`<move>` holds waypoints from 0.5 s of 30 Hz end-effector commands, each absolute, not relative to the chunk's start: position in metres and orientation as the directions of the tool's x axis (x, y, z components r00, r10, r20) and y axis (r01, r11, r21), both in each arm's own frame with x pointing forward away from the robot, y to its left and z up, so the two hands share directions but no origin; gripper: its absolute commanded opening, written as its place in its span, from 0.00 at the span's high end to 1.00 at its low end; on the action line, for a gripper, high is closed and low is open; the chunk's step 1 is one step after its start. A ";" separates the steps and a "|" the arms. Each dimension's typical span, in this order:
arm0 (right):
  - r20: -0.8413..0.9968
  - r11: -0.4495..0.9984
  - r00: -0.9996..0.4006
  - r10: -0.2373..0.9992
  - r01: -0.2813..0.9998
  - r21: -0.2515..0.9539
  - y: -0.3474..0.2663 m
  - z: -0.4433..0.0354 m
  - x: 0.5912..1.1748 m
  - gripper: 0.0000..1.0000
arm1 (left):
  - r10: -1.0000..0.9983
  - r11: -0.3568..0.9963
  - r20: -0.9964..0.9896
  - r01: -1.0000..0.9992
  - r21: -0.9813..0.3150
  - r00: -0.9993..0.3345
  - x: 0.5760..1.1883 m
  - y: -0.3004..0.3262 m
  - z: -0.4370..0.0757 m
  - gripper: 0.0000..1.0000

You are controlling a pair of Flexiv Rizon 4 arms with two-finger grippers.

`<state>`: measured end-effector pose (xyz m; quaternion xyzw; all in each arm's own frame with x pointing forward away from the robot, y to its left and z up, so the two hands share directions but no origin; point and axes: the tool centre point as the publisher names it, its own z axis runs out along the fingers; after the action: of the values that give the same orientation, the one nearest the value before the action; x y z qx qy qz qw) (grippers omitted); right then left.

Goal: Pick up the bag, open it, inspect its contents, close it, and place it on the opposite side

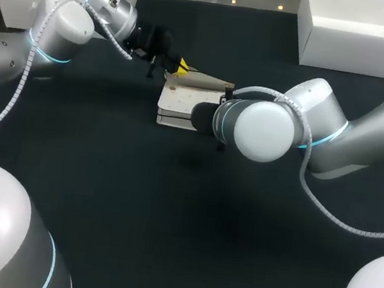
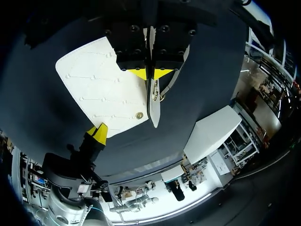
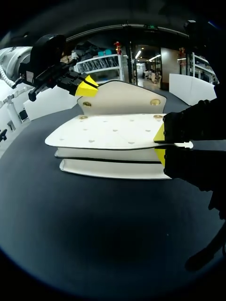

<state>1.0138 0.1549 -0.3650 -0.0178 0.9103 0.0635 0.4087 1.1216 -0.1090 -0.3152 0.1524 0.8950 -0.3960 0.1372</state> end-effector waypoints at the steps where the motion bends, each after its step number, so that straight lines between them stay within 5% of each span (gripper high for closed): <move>1: -0.802 0.990 -0.597 0.031 -0.093 0.108 0.152 -0.369 1.012 1.00 | 0.166 0.638 -0.415 0.419 -0.646 -0.894 1.117 -0.110 -0.317 1.00; 3: -0.802 0.990 -0.597 0.031 -0.093 0.108 0.152 -0.369 1.012 1.00 | 0.171 0.640 -0.448 0.445 -0.626 -0.877 1.113 -0.111 -0.318 0.65; 7: -0.802 0.990 -0.597 0.031 -0.093 0.108 0.152 -0.369 1.012 1.00 | 0.153 0.645 -0.504 0.473 -0.601 -0.850 1.104 -0.109 -0.321 0.50; 8: -0.802 0.990 -0.597 0.031 -0.093 0.108 0.152 -0.369 1.012 1.00 | 0.149 0.637 -0.517 0.482 -0.601 -0.843 1.102 -0.109 -0.320 0.36; 10: -0.802 0.990 -0.597 0.031 -0.093 0.108 0.152 -0.369 1.012 1.00 | 0.139 0.648 -0.542 0.489 -0.583 -0.829 1.099 -0.109 -0.320 0.23; 15: -0.802 0.990 -0.597 0.031 -0.093 0.108 0.152 -0.369 1.012 1.00 | 0.118 0.655 -0.571 0.496 -0.570 -0.812 1.095 -0.110 -0.321 0.18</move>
<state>1.0138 0.1546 -0.3650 -0.0178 0.9103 0.0635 0.4086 1.1051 -0.1094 -0.3208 0.1951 0.8837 -0.3712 0.2078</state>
